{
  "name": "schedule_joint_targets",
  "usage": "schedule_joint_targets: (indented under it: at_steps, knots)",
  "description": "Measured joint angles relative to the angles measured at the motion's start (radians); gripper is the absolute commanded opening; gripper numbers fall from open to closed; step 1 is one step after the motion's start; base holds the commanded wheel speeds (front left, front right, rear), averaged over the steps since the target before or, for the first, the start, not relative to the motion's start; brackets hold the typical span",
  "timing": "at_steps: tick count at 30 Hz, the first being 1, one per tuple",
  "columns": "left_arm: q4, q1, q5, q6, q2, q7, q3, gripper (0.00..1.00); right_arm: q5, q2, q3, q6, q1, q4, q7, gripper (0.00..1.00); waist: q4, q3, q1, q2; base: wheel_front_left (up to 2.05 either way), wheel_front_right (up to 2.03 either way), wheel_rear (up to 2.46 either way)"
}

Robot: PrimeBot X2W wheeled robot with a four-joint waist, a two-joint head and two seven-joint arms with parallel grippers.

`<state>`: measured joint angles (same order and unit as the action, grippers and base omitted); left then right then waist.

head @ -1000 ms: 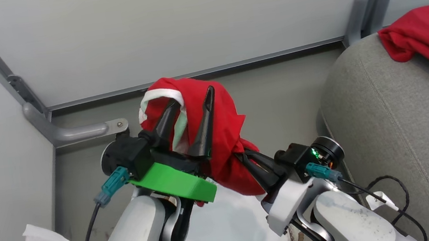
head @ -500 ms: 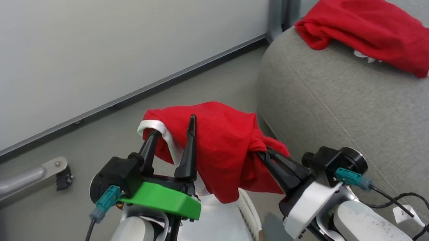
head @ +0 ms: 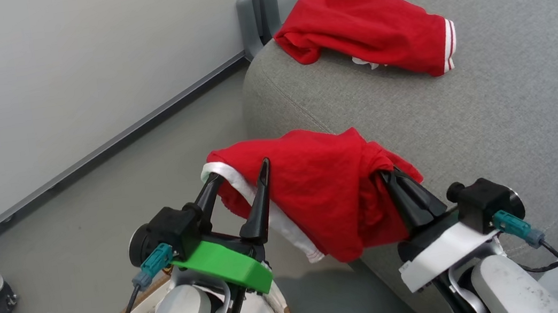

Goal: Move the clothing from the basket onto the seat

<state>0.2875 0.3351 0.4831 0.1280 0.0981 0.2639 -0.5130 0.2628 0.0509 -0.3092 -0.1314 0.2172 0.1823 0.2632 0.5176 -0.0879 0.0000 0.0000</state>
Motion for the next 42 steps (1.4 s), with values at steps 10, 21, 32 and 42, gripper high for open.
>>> schedule_joint_targets:
  at_steps: [10,21,32,42]
  knots:
    - [0.006,0.024,0.007,0.000,0.018,0.000,-0.030,1.00,-0.094,0.003,0.166,0.000,0.151,-0.086,0.000,0.00,0.030,-0.063,0.0000,0.0000,0.00,0.00,0.00]
    - [-0.056,0.042,-0.015,0.000,0.073,0.000,-0.045,1.00,-0.223,0.231,0.309,0.000,0.644,0.090,0.000,0.00,0.014,-0.170,0.0000,0.0000,0.00,0.00,0.00]
    - [-0.112,0.154,-0.008,0.000,0.140,0.000,-0.105,1.00,-0.425,0.414,0.516,0.000,0.963,0.398,-0.021,0.00,-0.083,-0.325,0.0001,0.0000,0.00,0.00,0.00]
    - [-0.135,0.203,0.000,0.000,0.165,0.000,-0.126,1.00,-0.560,0.356,0.850,0.000,0.792,0.609,-0.016,0.14,-0.185,-0.452,0.0002,0.0000,0.00,0.00,0.00]
